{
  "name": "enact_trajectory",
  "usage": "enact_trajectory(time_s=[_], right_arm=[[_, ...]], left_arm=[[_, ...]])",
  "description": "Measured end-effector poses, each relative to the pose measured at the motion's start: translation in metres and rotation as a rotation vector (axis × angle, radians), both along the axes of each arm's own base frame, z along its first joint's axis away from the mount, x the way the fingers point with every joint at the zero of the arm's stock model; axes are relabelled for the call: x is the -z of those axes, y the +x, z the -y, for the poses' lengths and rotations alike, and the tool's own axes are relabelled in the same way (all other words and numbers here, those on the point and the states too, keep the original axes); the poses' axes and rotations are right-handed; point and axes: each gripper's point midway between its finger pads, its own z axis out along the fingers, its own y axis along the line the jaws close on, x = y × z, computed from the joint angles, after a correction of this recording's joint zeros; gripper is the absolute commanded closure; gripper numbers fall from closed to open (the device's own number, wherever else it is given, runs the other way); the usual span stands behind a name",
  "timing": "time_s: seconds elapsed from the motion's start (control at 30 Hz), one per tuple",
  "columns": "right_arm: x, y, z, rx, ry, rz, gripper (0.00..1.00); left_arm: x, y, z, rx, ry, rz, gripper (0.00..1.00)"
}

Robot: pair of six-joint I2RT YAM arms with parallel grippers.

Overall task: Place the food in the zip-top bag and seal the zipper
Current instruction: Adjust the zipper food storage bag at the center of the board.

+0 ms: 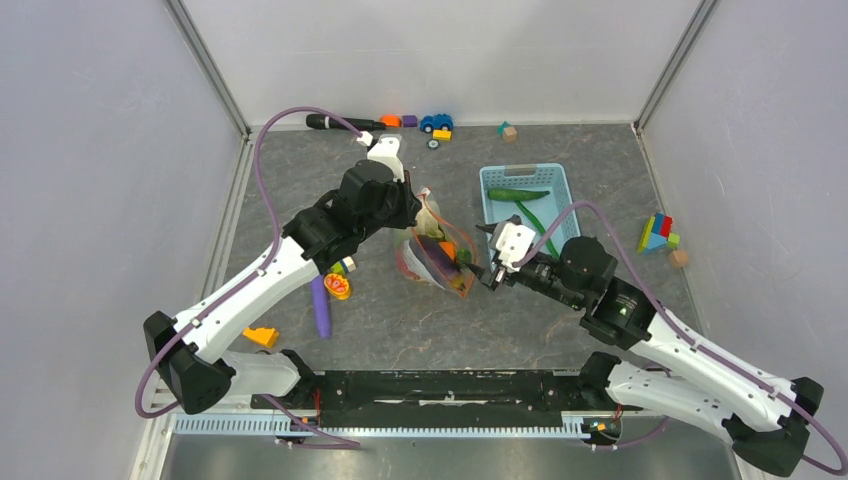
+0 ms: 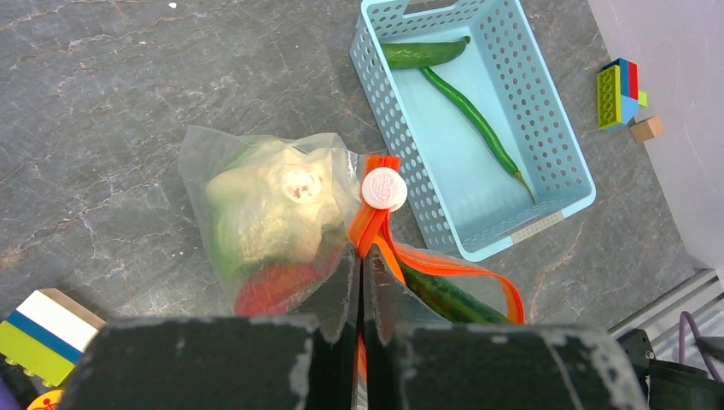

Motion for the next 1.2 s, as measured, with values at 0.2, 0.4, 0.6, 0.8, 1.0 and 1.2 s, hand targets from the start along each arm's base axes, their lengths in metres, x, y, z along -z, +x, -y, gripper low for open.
enact_trajectory(time_s=[0.2, 0.4, 0.6, 0.8, 1.0, 1.2], right_arm=[[0.036, -0.003, -0.002, -0.022, -0.099, -0.061, 0.38], [0.065, 0.008, -0.008, 0.004, -0.162, -0.119, 0.42], [0.068, 0.023, -0.006, 0.062, -0.124, -0.124, 0.82], [0.063, 0.030, -0.005, 0.096, -0.063, -0.136, 1.00], [0.051, 0.031, -0.005, 0.111, 0.043, -0.133, 1.00], [0.066, 0.043, -0.016, 0.135, 0.035, -0.172, 1.00]], left_arm=[[0.000, 0.000, 0.000, 0.000, 0.000, 0.000, 0.98], [0.000, -0.001, 0.001, 0.005, -0.002, -0.001, 0.98], [0.000, -0.003, 0.004, 0.026, -0.009, -0.009, 0.98], [-0.007, -0.006, 0.009, 0.055, -0.031, -0.008, 0.98], [-0.026, -0.010, 0.020, 0.111, -0.085, 0.011, 0.98], [-0.028, -0.014, 0.030, 0.165, -0.105, -0.006, 0.98]])
